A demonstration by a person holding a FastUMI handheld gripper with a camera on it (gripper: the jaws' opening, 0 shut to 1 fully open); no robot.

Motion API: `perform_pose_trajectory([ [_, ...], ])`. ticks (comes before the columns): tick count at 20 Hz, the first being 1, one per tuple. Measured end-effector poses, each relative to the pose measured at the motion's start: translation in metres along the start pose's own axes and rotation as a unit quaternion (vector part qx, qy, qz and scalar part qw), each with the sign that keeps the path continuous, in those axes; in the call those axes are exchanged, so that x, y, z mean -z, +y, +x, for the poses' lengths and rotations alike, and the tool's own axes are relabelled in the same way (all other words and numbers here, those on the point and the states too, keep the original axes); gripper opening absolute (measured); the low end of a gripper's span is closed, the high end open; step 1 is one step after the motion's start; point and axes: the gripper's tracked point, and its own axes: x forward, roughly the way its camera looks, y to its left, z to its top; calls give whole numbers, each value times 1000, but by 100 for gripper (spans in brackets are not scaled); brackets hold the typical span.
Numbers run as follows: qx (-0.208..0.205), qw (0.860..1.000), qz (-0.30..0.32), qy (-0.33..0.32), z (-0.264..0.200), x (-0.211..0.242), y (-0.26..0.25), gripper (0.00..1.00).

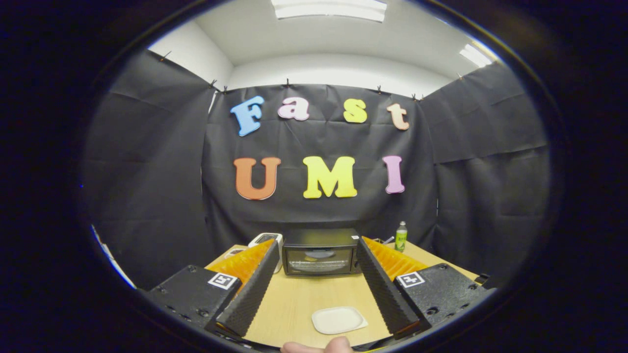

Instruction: Open the toaster oven, put the food inside, and close the toaster oven door.

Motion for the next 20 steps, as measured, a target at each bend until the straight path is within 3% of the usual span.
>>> perform_pose_trajectory([
  [20,1,1000,5,-1,7,1,11,100],
])
